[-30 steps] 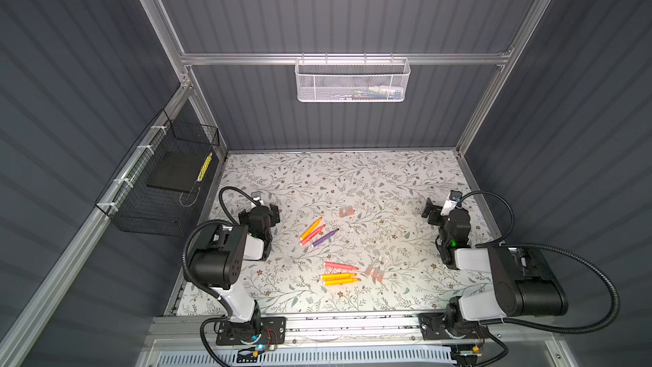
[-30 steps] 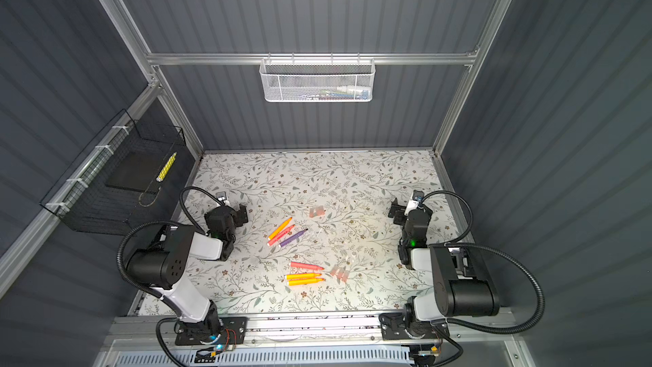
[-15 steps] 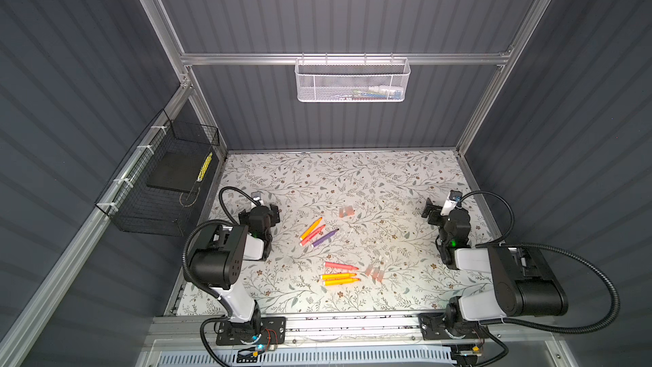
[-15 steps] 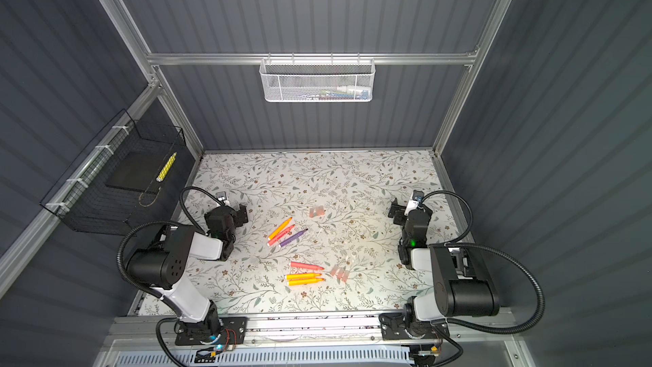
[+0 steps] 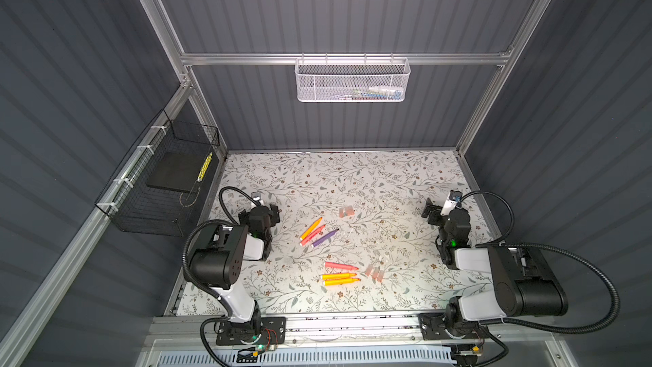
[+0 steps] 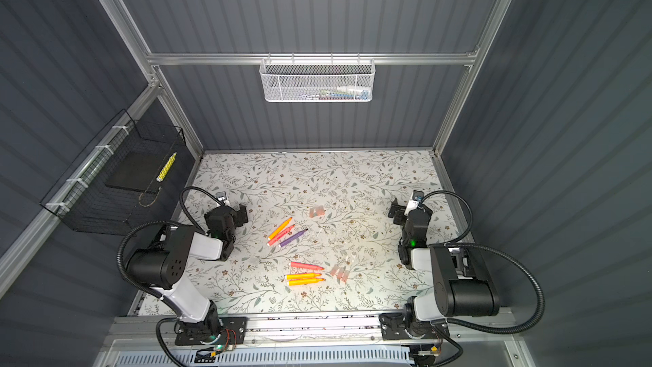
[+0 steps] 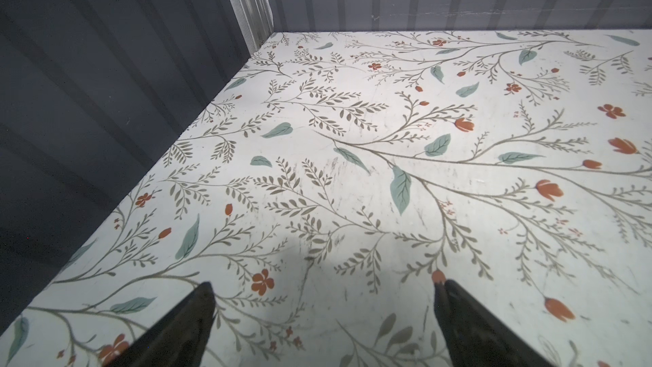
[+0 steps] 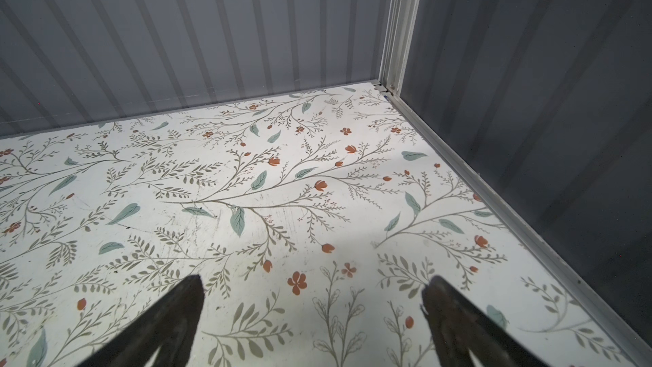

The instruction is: Insert the pens into the pen caps

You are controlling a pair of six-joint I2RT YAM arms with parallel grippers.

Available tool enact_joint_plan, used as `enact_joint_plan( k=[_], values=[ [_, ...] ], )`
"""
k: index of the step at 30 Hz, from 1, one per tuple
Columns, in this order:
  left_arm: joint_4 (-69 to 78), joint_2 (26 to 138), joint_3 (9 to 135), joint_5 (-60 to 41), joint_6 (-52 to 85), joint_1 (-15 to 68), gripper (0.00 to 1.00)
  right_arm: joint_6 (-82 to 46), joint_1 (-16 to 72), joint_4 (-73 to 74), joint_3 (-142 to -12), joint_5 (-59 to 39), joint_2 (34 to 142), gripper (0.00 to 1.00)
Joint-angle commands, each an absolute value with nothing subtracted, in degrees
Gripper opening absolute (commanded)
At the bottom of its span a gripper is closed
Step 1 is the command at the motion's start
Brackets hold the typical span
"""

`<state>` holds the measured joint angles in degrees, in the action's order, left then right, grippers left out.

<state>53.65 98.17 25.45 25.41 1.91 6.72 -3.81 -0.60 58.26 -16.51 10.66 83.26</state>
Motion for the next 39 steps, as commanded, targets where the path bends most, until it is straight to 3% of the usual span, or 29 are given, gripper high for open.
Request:
enact_joint_plan(
  k=[1,7,11,13,16,18,23,28,32,36,39],
  values=[
    [55.02,98.44,25.67,25.22,1.49,6.86,0.99,-3.34,-0.79,58.88,-17.14,10.46,83.58,0.99],
    [53.88,92.82,24.28,28.96,0.06,8.7,0.99,-1.96,1.81,64.38,-13.11,16.41,80.36,0.99],
    [47.79,81.62,22.14,35.19,2.94,10.72,0.99,3.56,10.14,62.62,-12.57,31.73,73.41,0.99],
    [38.67,75.61,23.52,34.03,8.27,10.76,0.99,5.66,12.08,59.62,-14.46,33.83,72.07,0.99],
    [11.84,66.82,33.09,29.18,15.83,10.78,0.99,4.25,15.69,46.81,-18.08,37.03,66.36,0.99],
    [-2.31,63.27,40.5,24.03,16.76,10.72,0.99,-1.0,17.04,30.64,-23.15,35.44,59.49,0.99],
    [-13.05,55.49,45.55,13.22,21.68,10.7,1.0,-18.1,16.79,0.62,-34.93,25.99,49.31,0.99],
    [-15.69,48.09,45.07,8.13,23.83,10.71,1.0,-20.57,16.79,1.32,-32.39,9.43,40.9,0.99],
    [-17.04,41.49,42.24,14.42,27.25,10.66,0.99,-24.99,16.8,-0.23,-30.7,8.01,35.39,0.99],
    [-23.47,35.82,38.85,27.35,38.45,10.67,1.0,-30.44,16.7,-4.08,-30.79,11.34,32.07,0.99],
    [-17.15,30.73,35.51,13.77,29.24,10.64,0.99,-31.14,16.63,-2.58,-29.13,9.18,29.82,0.99]
  ],
)
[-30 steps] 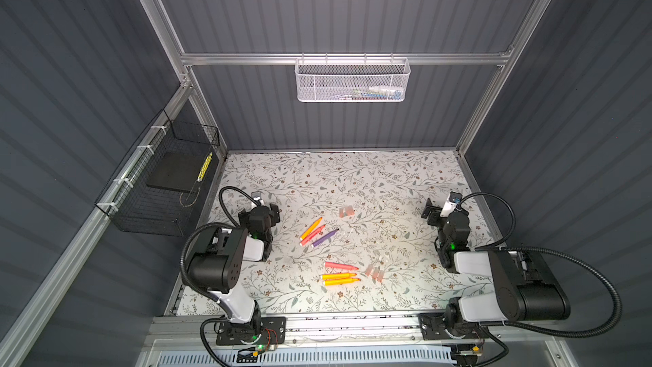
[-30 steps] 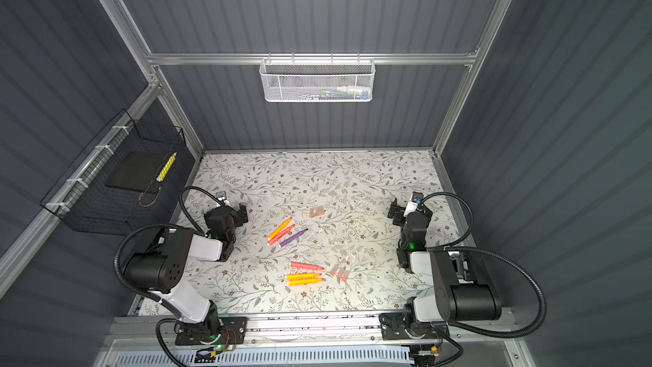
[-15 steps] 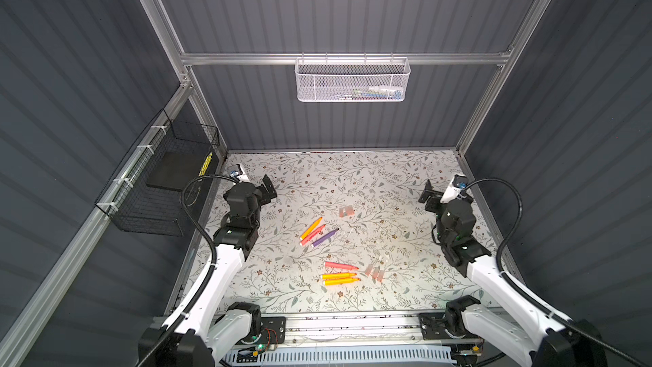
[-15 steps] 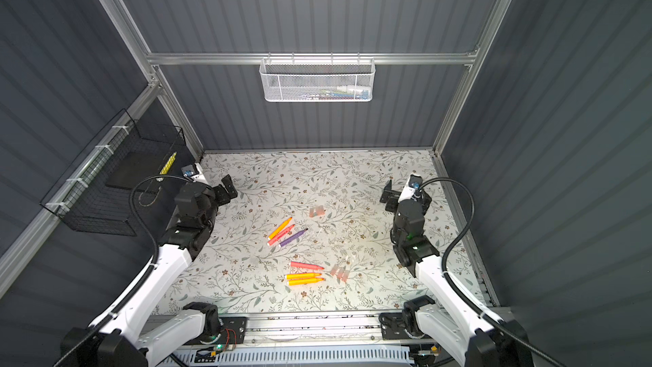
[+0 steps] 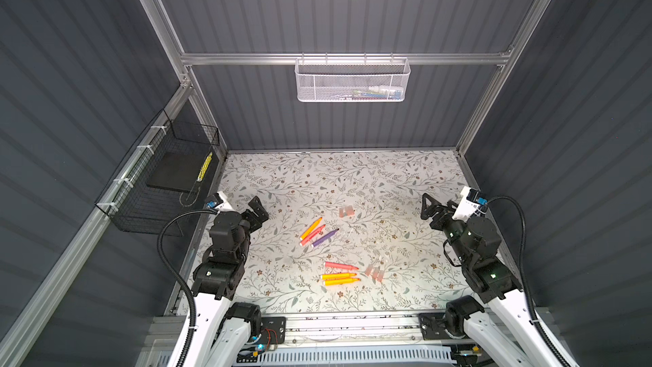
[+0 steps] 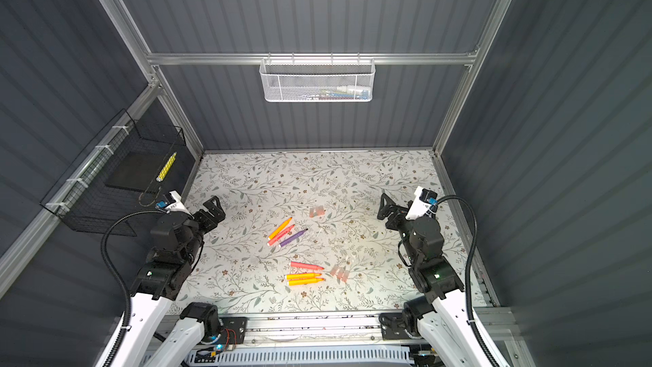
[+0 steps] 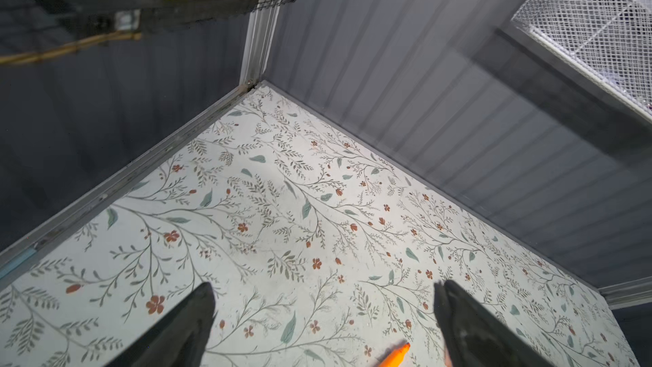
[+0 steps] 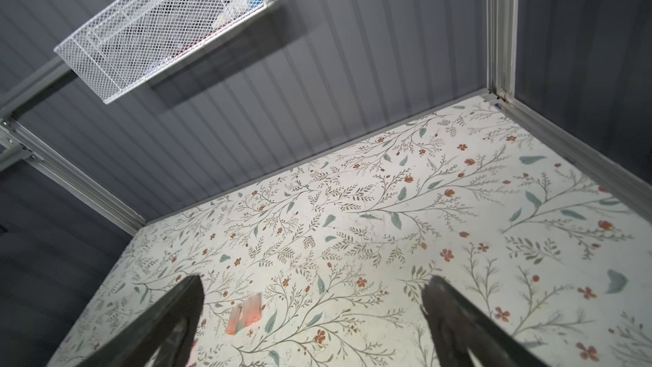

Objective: Insert the pens into the pen caps
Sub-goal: 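Reach the left gripper down and grasp the orange marker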

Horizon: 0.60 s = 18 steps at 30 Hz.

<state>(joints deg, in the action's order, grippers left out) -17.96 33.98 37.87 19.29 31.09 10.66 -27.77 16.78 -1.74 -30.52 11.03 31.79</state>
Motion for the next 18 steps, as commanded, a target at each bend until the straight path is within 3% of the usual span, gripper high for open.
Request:
enact_joint_plan(
  k=[1,9,14,18],
  values=[
    [-17.07,29.74,35.1,11.22,29.01,10.63,0.99,-30.96,16.55,-0.86,-28.08,7.59,29.32,0.99],
    [-24.56,33.13,38.95,-0.39,28.3,10.68,1.0,-39.35,14.77,3.84,-25.42,-6.04,28.76,0.99],
    [-22.14,38.96,38.21,-10.78,27.82,10.63,0.99,-39.98,14.96,-6.3,-28.56,-3.88,29.74,0.99],
    [-21.19,44.18,38.87,-12.28,29.09,11.06,0.99,-40.42,16.21,-10.0,-30.43,-5.11,33.04,0.98]
  ],
)
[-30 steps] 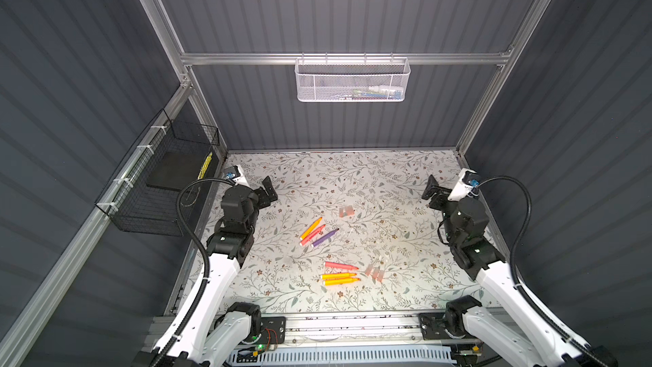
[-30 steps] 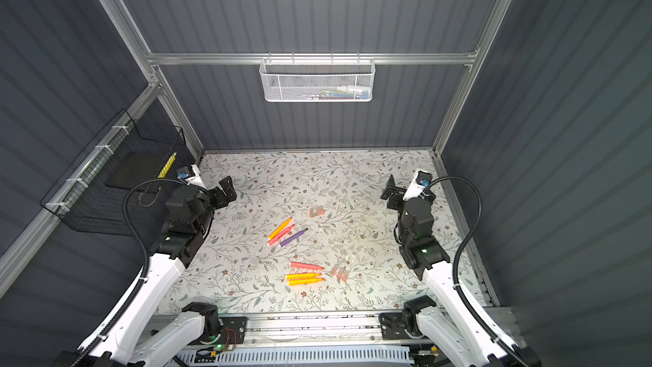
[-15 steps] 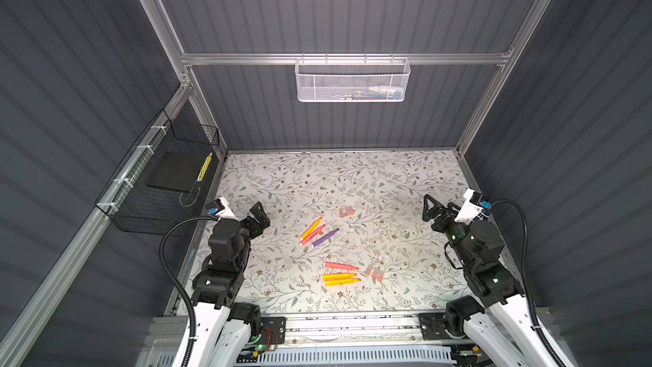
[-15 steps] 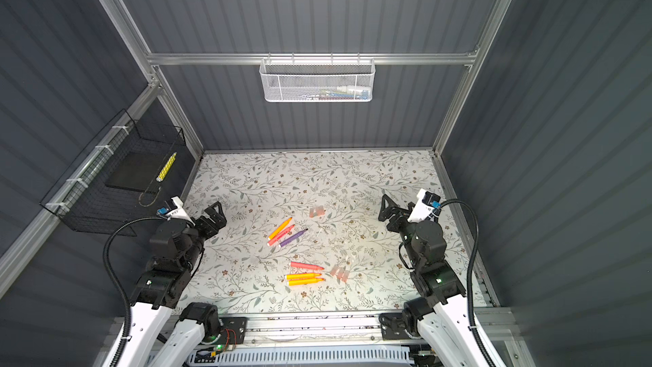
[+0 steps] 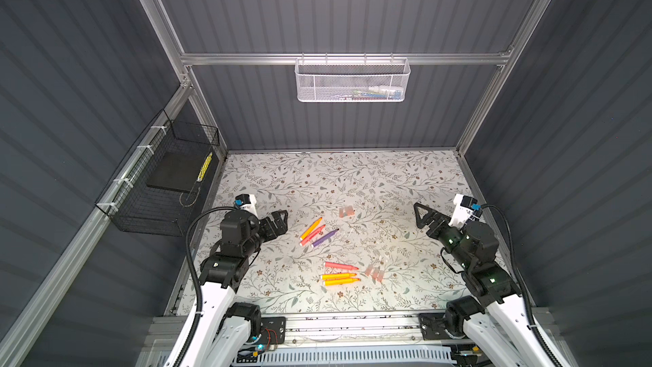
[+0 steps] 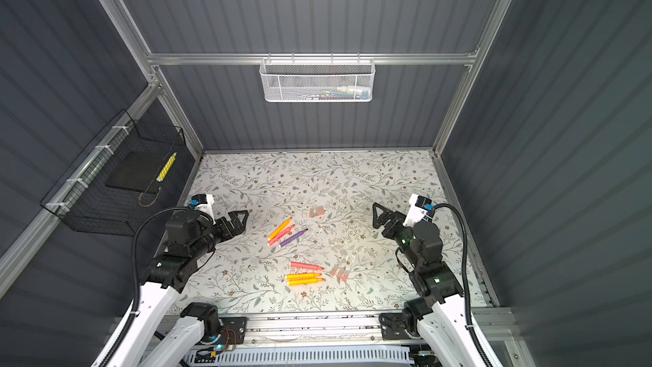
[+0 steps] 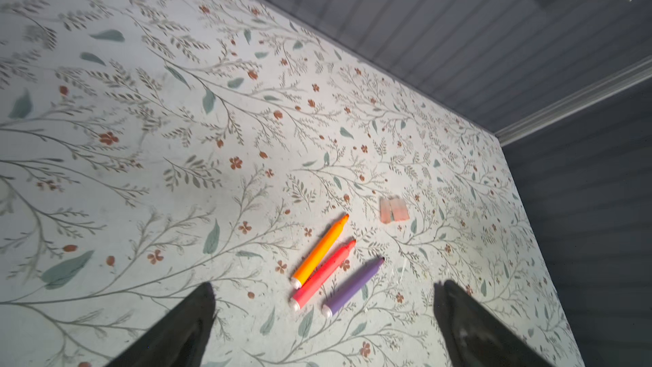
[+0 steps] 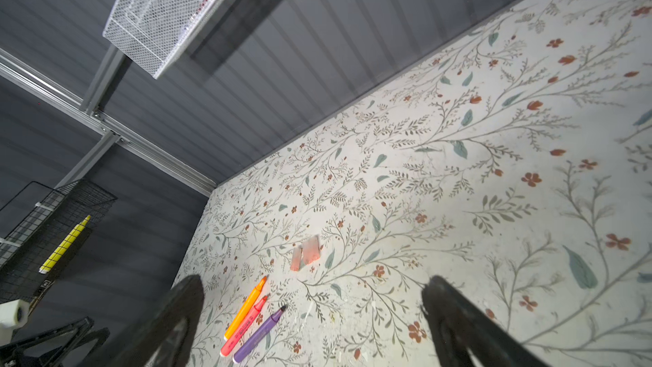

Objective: Insert the pens into the pen caps
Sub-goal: 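Reach the left gripper down and grasp the orange marker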

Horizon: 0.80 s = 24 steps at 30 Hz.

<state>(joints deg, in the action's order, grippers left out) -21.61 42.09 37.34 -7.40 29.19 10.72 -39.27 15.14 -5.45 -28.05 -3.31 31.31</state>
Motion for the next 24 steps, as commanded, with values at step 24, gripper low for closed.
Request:
enact_joint_plan(
  k=[24],
  values=[
    [-19.03,74.25,41.95,18.8,26.54,41.26,0.8,-38.11,28.66,-14.54,-31.03,3.15,39.51,0.78]
  ],
)
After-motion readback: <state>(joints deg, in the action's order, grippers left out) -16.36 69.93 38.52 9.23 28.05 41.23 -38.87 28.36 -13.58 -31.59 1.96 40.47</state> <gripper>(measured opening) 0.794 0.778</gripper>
